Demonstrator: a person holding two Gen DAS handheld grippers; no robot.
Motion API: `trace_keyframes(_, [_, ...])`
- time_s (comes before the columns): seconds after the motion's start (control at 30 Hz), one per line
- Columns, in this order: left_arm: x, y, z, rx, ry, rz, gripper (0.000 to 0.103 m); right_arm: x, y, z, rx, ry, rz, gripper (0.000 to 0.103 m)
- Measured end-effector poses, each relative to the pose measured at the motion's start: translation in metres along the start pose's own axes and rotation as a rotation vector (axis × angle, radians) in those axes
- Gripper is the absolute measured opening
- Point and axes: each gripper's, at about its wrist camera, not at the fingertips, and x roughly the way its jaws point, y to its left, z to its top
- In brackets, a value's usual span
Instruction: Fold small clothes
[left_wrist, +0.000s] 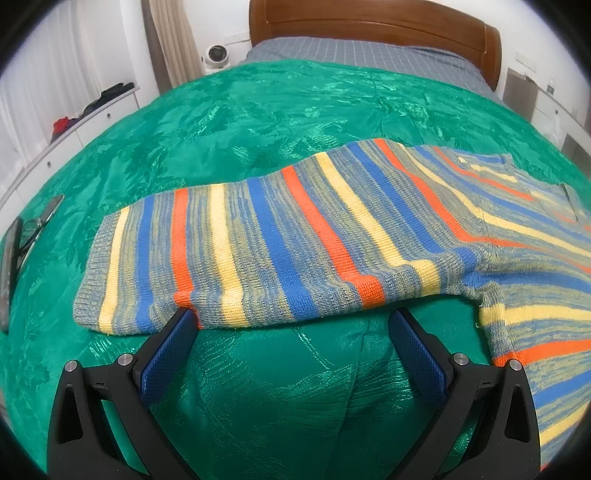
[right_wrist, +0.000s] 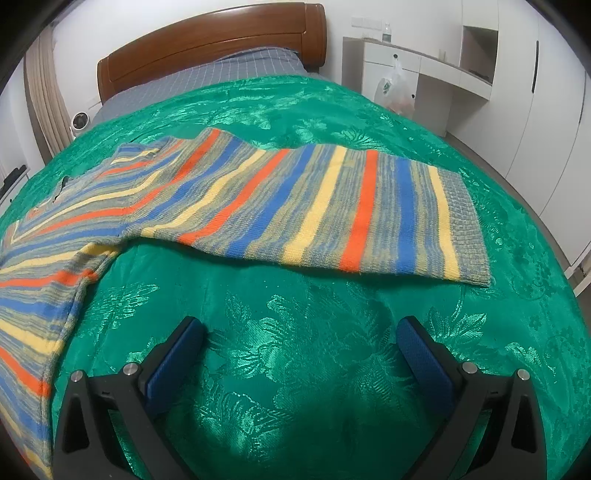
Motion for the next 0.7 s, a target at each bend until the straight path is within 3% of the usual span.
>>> trace_keyframes(0.7, [0.0004,0.0007,0.0,0.0,0.0,0.0,0.103,-0.0075,0.0039,-0.0052,-0.003,-0.01,-0.001,0.103])
